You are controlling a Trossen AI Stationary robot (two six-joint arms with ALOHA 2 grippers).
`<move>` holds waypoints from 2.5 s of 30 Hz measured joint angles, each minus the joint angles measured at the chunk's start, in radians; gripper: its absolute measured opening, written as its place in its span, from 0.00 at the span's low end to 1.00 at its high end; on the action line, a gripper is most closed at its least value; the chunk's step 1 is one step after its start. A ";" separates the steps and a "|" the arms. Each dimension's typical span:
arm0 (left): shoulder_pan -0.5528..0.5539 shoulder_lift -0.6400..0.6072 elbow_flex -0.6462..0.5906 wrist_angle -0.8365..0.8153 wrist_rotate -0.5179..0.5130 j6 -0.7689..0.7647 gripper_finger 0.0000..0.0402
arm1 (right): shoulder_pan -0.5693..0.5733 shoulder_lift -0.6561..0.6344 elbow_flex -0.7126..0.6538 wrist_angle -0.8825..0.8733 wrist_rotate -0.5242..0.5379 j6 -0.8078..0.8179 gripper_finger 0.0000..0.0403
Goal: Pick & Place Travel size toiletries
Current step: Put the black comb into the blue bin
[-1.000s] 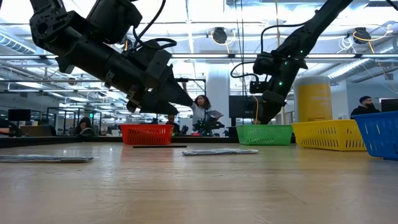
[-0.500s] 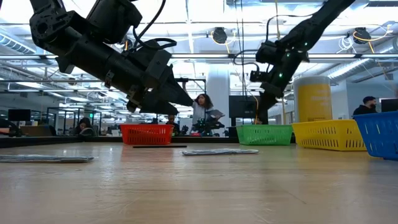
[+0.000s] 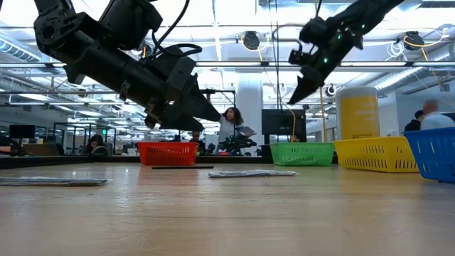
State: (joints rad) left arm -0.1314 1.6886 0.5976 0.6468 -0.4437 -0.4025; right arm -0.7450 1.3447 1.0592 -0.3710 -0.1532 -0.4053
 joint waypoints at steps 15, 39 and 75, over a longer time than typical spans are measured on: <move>0.000 0.000 0.000 0.000 0.000 -0.002 0.81 | 0.284 -0.058 -0.119 0.119 0.001 0.049 0.50; -0.013 0.000 0.000 0.000 0.000 -0.019 0.81 | 0.881 -0.022 -0.509 0.939 0.195 0.183 0.50; -0.010 0.091 0.018 0.127 0.340 -0.052 0.06 | 0.963 0.361 -0.344 0.897 0.263 0.303 0.62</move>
State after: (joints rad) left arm -0.1417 1.7793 0.6157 0.7739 -0.1034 -0.4545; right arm 0.2176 1.7061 0.7150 0.5256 0.1100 -0.1028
